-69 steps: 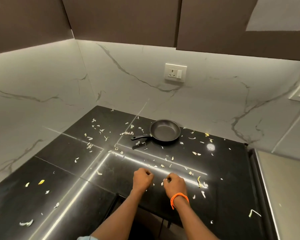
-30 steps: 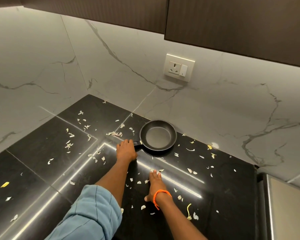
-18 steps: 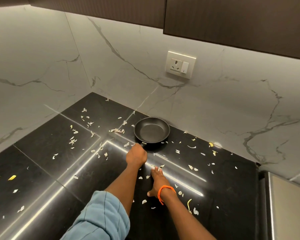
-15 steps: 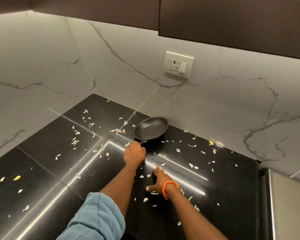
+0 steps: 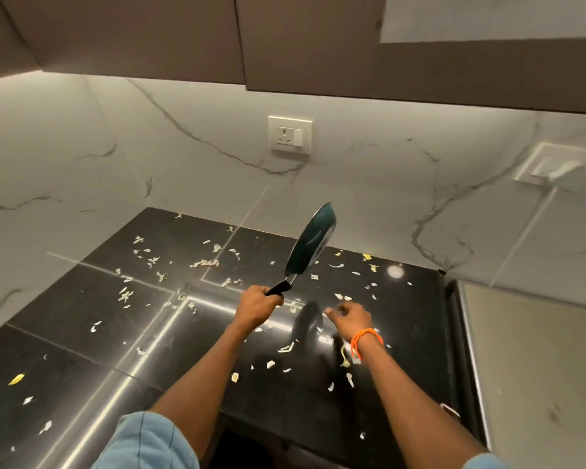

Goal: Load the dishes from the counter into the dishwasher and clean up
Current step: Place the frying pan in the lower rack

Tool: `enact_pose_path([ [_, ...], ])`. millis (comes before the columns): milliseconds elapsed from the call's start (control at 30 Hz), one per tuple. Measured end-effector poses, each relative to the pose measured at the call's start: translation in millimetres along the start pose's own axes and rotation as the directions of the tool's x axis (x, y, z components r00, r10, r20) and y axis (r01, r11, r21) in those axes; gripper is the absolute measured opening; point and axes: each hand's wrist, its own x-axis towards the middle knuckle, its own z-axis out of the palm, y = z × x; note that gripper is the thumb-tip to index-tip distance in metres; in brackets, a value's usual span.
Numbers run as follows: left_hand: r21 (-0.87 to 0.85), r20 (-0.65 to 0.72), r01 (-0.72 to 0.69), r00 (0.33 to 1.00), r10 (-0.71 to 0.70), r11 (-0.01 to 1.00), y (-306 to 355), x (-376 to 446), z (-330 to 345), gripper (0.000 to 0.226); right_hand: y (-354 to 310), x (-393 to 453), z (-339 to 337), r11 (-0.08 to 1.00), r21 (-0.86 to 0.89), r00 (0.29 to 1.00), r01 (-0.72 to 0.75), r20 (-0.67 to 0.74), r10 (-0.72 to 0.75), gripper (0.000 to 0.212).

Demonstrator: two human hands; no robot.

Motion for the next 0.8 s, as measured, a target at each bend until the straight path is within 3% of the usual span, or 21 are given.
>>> enact_pose_path([
  [100, -0.061, 0.145, -0.029, 0.989, 0.037, 0.998, 2.4, -30.7, 19.6, 0.023, 20.0, -36.2, -26.9, 0.991, 0.127, 0.991, -0.035, -0.124, 0.051, 0.041],
  [233, -0.091, 0.38, -0.065, 0.92, 0.095, 0.994, 8.5, -87.5, 44.3, 0.014, 57.5, -93.8, -52.5, 0.984, 0.17, 0.962, -0.051, -0.256, 0.094, 0.038],
  [400, -0.07, 0.52, -0.118, 0.843, 0.137, 0.991, -9.5, -168.8, 73.0, 0.019, 105.1, -176.2, -47.5, 0.971, 0.216, 0.944, -0.104, -0.287, 0.165, 0.048],
  [467, -0.064, 0.595, -0.15, 0.788, 0.158, 0.987, -15.3, -198.9, 81.6, 0.018, 117.8, -216.6, -49.1, 0.949, 0.294, 0.932, -0.113, -0.299, 0.204, 0.039],
  [600, -0.025, 0.637, -0.248, 0.743, 0.207, 0.968, -2.5, -250.9, 102.2, 0.021, 154.7, -279.0, -79.3, 0.847, 0.52, 0.818, -0.108, -0.437, 0.373, 0.023],
  [800, 0.087, 0.74, -0.377, 0.644, 0.194, 0.922, 0.1, -325.4, 141.0, 0.028, 239.6, -368.4, -112.4, 0.681, 0.732, 0.678, -0.012, -0.494, 0.544, 0.041],
])
